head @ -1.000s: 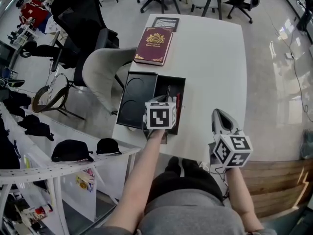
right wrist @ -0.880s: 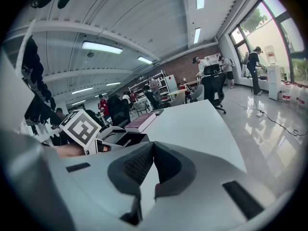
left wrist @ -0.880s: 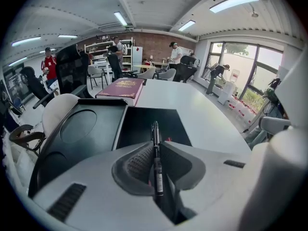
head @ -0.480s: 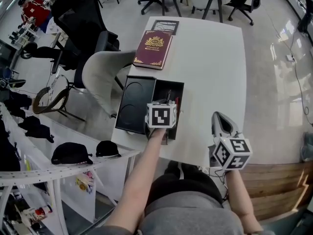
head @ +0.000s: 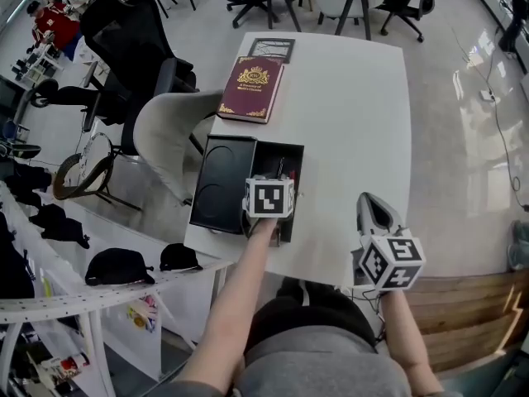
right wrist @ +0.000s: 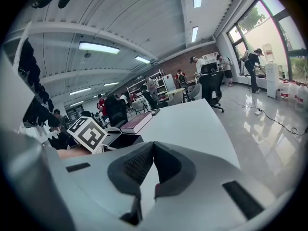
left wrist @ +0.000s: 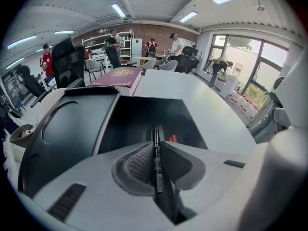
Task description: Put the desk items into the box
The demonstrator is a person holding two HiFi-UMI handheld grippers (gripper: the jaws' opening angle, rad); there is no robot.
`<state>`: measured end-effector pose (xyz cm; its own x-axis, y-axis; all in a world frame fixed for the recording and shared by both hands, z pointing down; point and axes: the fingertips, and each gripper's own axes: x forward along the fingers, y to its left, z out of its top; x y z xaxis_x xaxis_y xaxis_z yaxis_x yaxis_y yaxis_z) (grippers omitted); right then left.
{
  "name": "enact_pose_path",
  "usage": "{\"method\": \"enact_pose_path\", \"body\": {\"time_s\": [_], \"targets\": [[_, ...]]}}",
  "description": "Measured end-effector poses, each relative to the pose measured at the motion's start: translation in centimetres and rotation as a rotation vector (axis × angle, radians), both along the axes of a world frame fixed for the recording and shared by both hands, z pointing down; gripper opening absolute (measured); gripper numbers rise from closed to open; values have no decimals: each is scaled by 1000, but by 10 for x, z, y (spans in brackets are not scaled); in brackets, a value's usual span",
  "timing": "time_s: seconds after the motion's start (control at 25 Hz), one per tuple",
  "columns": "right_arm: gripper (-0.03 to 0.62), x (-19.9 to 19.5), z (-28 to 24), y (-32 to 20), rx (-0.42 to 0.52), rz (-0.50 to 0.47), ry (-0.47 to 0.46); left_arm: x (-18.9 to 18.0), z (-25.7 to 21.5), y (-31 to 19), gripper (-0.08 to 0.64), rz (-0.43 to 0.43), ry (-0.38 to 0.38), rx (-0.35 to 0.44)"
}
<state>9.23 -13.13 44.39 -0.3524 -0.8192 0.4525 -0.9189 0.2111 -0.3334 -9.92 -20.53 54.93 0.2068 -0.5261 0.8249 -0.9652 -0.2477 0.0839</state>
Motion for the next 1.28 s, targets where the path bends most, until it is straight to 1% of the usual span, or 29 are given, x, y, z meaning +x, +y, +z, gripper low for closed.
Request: {"method": "enact_pose_path", "body": {"time_s": [0.24, 0.44, 0.6, 0.84, 1.04, 1.28], "targets": [[3, 2, 2, 0, -5, 0, -7, -5, 7, 1, 48, -13, -8, -22], [3, 1, 3, 1, -7, -3, -12, -6, 12, 3, 48, -8, -19, -13], [3, 3, 3, 1, -11, -4, -13, -5, 15, 5, 48, -16, -23, -27], [3, 5, 3, 1, -11, -3, -20, -6, 10, -1, 48, -18, -31, -5], [3, 2, 2, 2, -10, -11, -19, -2, 10, 2, 51, -21, 1, -14], [3, 2, 1, 2, -8, -12, -16, -1, 0, -1, 52, -35, 33, 28]]}}
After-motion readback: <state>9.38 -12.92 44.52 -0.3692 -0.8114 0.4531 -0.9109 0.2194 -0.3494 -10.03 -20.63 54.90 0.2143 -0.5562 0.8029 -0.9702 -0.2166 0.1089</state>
